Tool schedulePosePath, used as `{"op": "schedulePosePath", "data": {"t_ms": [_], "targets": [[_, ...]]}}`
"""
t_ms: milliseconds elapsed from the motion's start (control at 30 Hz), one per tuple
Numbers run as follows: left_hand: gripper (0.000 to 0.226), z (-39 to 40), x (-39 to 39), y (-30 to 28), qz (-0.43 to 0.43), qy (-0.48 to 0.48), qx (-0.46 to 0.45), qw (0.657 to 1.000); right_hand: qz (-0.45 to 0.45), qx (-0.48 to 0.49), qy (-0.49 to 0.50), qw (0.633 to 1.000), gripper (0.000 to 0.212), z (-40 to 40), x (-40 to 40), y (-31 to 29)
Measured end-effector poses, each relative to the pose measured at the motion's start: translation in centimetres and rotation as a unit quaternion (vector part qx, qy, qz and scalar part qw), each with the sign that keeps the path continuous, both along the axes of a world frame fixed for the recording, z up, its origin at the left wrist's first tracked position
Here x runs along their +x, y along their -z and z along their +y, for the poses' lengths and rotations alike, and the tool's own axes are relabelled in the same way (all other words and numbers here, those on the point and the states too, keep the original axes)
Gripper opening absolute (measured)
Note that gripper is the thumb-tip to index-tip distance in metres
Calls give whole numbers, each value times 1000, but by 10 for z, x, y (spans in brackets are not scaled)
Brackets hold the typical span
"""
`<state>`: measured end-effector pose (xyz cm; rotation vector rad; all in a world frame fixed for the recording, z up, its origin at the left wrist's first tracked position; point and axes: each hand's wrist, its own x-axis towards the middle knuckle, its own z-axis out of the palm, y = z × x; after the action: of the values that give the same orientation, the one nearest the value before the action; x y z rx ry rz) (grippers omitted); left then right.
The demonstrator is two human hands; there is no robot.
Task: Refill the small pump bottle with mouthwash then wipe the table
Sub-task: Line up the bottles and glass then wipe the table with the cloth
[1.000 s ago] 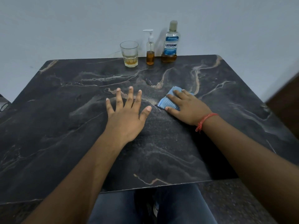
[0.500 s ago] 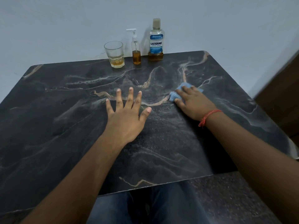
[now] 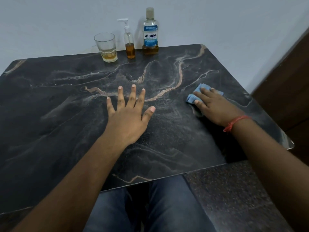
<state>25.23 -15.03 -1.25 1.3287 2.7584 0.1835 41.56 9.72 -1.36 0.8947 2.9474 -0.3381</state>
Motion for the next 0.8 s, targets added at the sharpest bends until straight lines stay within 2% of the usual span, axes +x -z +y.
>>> {"op": "schedulePosePath", "data": {"t_ms": [33,133,267,400,533,567,633,700,800], "targets": [[77,-1,2,0,-2,1,1,1000,-1,-6,-35,999,70,-13,3,2],[79,-1,7,2,-7,3,0,1000,-7,-21,-133,991,60,-49,21,6],[80,-5,13,2,-7,4,-2,1000,1,11,-21,1000,65,-41,49,3],[80,-6,20,3,-16,13,-3,1000,-10,24,-125,992,74,-67,64,12],[79,-7,25,5,-16,14,2,1000,-6,26,7,1000,76,-48,83,3],[79,-7,26,6,-14,14,2,1000,-4,21,-2,1000,74,-54,83,2],[79,-8,28,6,-16,14,1,1000,-3,7,-88,996,66,-79,81,5],[79,-9,29,7,-19,14,3,1000,-17,-9,-130,991,71,-89,80,8],[77,-12,27,7,-24,10,5,1000,-14,24,-51,998,77,-84,72,2]]}}
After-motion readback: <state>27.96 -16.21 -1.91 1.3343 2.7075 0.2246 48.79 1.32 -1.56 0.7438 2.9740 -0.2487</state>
